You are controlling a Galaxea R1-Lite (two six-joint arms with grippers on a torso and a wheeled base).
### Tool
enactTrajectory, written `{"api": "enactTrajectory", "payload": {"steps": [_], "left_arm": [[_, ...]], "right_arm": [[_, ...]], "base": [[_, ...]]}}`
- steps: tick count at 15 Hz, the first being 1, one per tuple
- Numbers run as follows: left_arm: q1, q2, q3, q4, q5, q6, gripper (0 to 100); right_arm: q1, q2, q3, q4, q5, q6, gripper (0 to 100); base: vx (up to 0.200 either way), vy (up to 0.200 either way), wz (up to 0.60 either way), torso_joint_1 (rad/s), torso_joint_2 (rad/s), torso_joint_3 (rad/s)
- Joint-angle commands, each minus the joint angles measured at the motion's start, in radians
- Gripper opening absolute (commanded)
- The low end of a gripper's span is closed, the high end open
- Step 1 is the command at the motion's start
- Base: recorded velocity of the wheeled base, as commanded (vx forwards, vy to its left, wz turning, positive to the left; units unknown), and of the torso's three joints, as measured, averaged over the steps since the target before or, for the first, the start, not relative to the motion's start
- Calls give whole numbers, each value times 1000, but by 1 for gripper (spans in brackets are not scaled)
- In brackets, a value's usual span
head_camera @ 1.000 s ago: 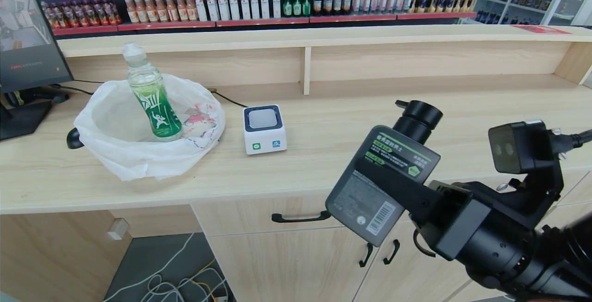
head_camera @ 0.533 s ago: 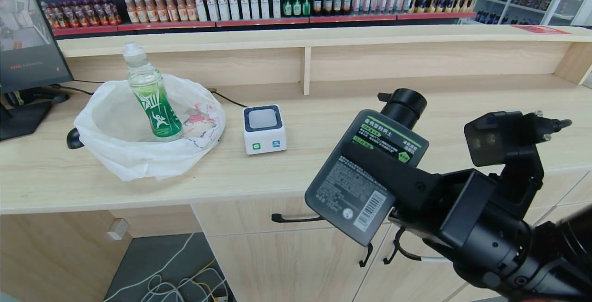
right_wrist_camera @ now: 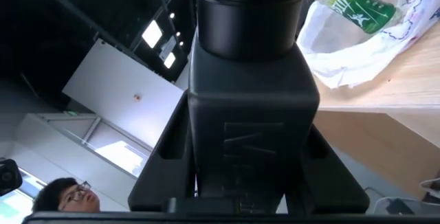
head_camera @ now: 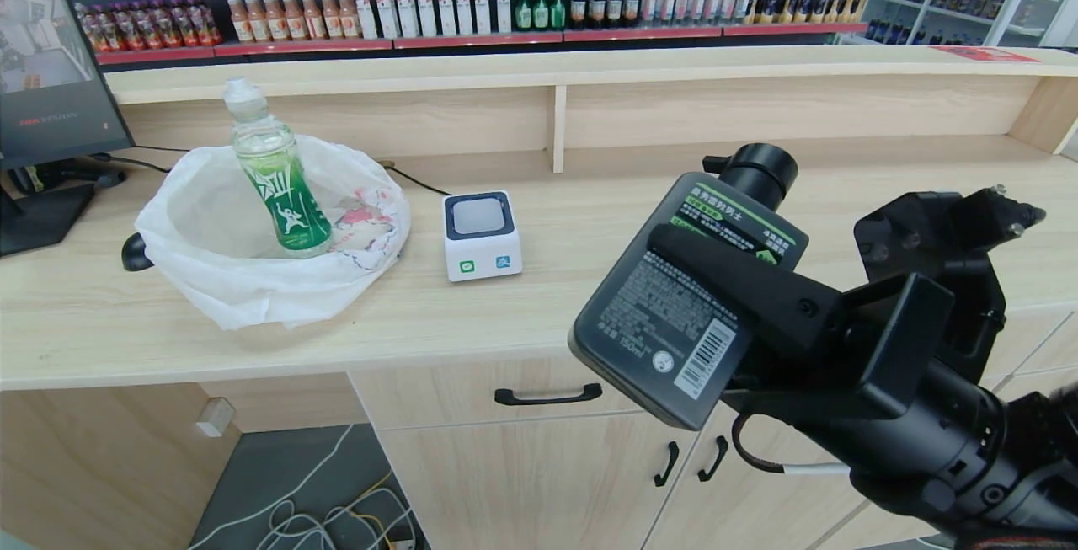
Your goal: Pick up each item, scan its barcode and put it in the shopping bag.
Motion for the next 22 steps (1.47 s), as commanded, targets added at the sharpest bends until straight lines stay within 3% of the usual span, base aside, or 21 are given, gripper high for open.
{"api": "enactTrajectory", "payload": {"steps": [1, 22], "left_arm": [[0, 0, 0, 0, 0, 0, 100], [0, 0, 0, 0, 0, 0, 100]], "right_arm": [[0, -6, 9, -1, 1, 0, 0], [2, -49, 45, -1, -1, -109, 0]], "base": [[0, 0, 0, 0, 0, 0], [0, 0, 0, 0, 0, 0]]}}
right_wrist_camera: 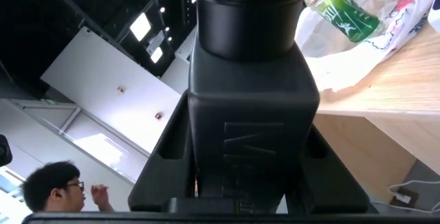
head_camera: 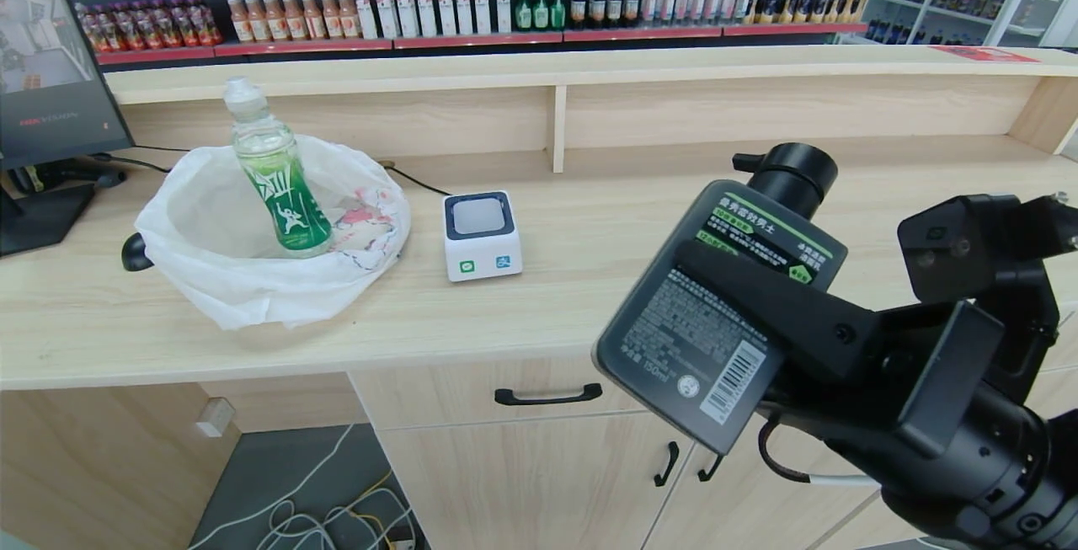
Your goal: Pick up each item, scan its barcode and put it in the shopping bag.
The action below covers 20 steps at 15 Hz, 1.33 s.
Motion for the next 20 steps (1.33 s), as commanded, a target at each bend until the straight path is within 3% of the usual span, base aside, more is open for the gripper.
{"api": "enactTrajectory", "payload": {"steps": [1, 6, 14, 18, 20], "left_arm": [[0, 0, 0, 0, 0, -1, 100], [0, 0, 0, 0, 0, -1, 100], [0, 0, 0, 0, 0, -1, 100], [0, 0, 0, 0, 0, -1, 100], [0, 0, 0, 0, 0, -1, 100]], "right_arm": [[0, -4, 0, -1, 1, -1, 0], [0, -1, 1, -1, 9, -108, 0], [-74, 24, 117, -1, 4, -529, 0], [-87, 38, 132, -1, -113, -681, 0], [-172, 50, 126, -1, -189, -813, 0]], "base": [[0, 0, 0, 0, 0, 0], [0, 0, 0, 0, 0, 0], [0, 0, 0, 0, 0, 0], [0, 0, 0, 0, 0, 0], [0, 0, 0, 0, 0, 0]]}}
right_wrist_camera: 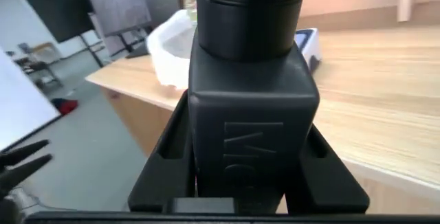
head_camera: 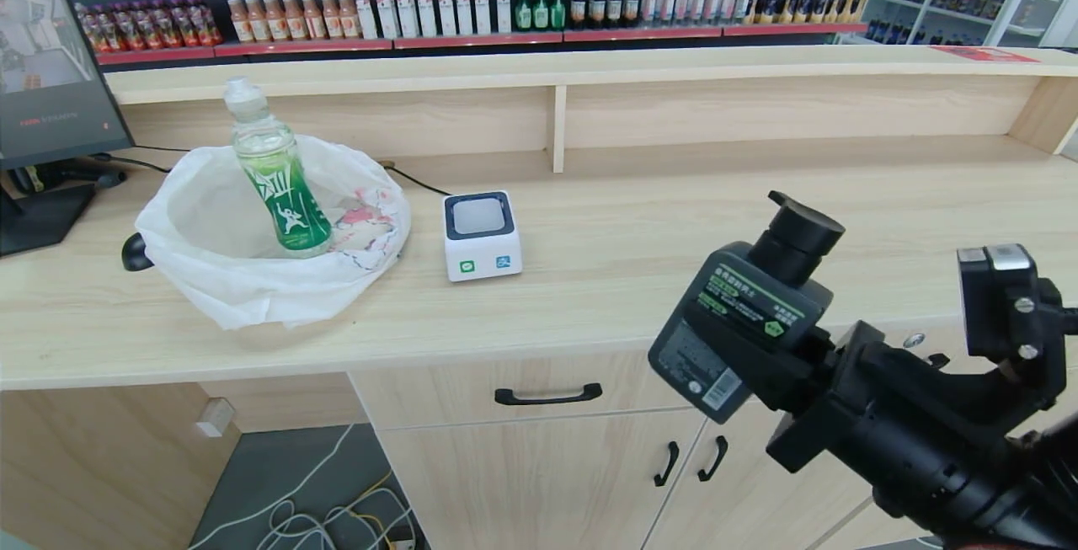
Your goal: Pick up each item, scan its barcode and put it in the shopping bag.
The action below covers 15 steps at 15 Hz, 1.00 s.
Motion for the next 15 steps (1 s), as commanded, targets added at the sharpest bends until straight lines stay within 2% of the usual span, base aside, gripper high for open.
{"api": "enactTrajectory", "payload": {"steps": [1, 2, 4, 6, 13, 15], "left_arm": [[0, 0, 0, 0, 1, 0, 100], [0, 0, 0, 0, 1, 0, 100], [0, 0, 0, 0, 1, 1, 100], [0, 0, 0, 0, 1, 1, 100], [0, 0, 0, 0, 1, -2, 100], [0, 0, 0, 0, 1, 1, 100]], "right_arm": [[-86, 16, -6, -1, -23, -106, 0], [-119, 14, -4, -1, -25, -165, 0], [-192, 19, -21, -1, -80, -199, 0], [-248, 34, -129, -1, -100, -201, 0], [-276, 108, -230, -1, -100, -201, 0], [-294, 112, -238, -1, -95, -199, 0]], "base": [[0, 0, 0, 0, 0, 0], [0, 0, 0, 0, 0, 0], [0, 0, 0, 0, 0, 0], [0, 0, 0, 0, 0, 0], [0, 0, 0, 0, 0, 0], [0, 200, 0, 5, 0, 2]]}}
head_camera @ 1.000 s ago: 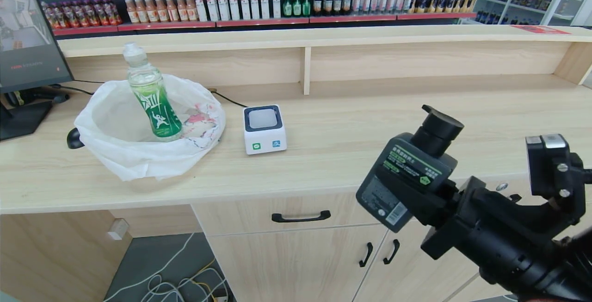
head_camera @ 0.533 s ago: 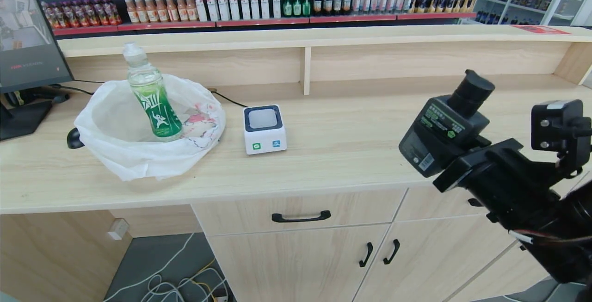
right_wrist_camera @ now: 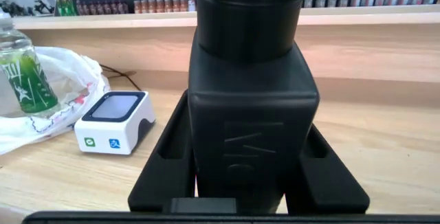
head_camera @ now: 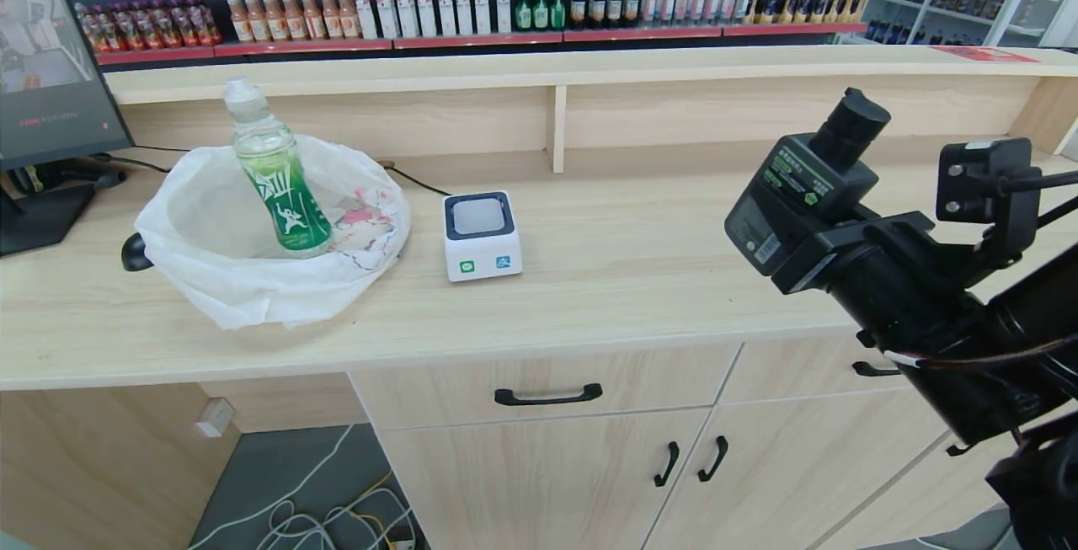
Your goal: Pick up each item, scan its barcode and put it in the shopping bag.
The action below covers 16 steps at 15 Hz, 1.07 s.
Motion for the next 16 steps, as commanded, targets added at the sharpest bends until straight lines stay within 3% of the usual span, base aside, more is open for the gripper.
{"api": "enactTrajectory", "payload": {"steps": [1, 16], "left_arm": [[0, 0, 0, 0, 1, 3, 100], [0, 0, 0, 0, 1, -5, 100]], "right_arm": [[-8, 17, -10, -1, 3, 0, 0], [-9, 29, -7, -1, -44, 5, 0]], "base": [[0, 200, 0, 2, 2, 2], [0, 200, 0, 4, 2, 4]]}}
